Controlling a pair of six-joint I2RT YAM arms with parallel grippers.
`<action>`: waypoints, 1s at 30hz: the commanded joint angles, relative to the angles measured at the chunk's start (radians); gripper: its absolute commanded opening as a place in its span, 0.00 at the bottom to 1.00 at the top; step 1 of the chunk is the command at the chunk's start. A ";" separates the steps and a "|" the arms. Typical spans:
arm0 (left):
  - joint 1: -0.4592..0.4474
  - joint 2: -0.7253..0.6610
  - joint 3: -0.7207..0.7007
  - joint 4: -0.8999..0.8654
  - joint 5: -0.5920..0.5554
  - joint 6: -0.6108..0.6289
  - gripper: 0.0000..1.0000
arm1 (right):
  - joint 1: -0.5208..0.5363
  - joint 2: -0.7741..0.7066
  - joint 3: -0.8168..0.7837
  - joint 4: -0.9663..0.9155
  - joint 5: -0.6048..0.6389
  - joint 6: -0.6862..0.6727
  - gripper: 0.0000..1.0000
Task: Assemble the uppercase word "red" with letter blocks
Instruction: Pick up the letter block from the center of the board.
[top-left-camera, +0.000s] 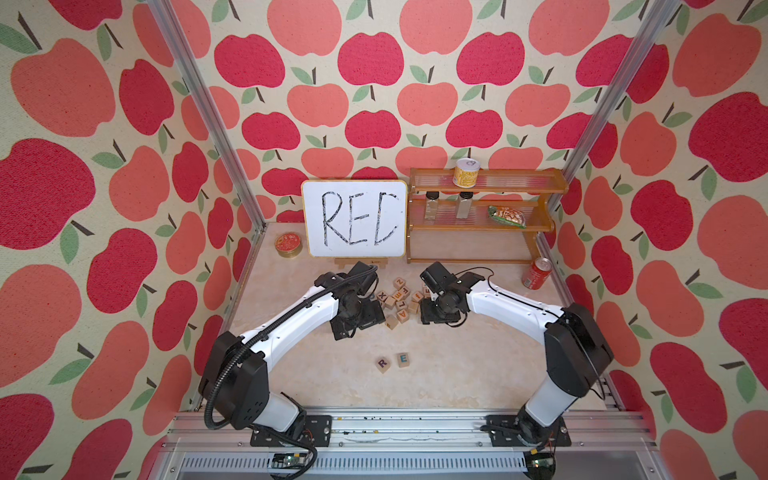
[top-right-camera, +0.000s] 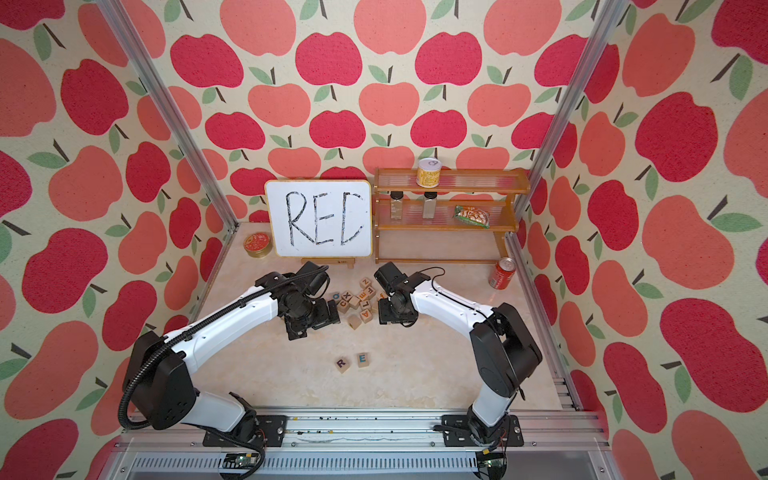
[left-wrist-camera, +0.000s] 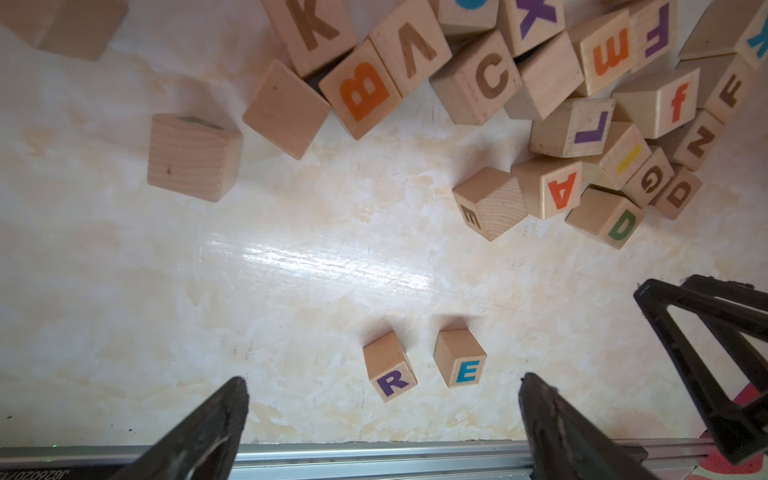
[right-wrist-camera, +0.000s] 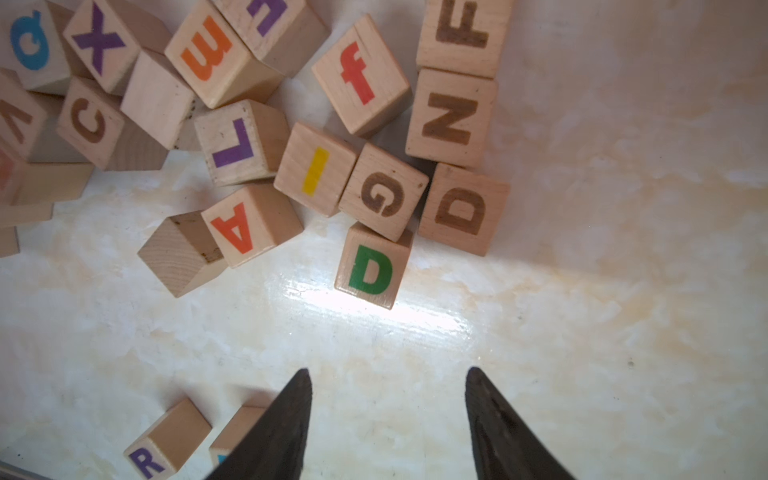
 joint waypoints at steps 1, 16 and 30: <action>0.017 -0.017 -0.019 0.007 0.025 0.043 1.00 | -0.019 0.041 0.039 -0.032 -0.025 0.014 0.60; 0.052 0.036 0.013 0.030 0.075 0.126 1.00 | -0.036 0.152 0.117 -0.018 -0.077 0.029 0.58; 0.075 0.058 0.038 0.052 0.127 0.211 1.00 | -0.038 0.242 0.150 -0.024 -0.088 0.063 0.42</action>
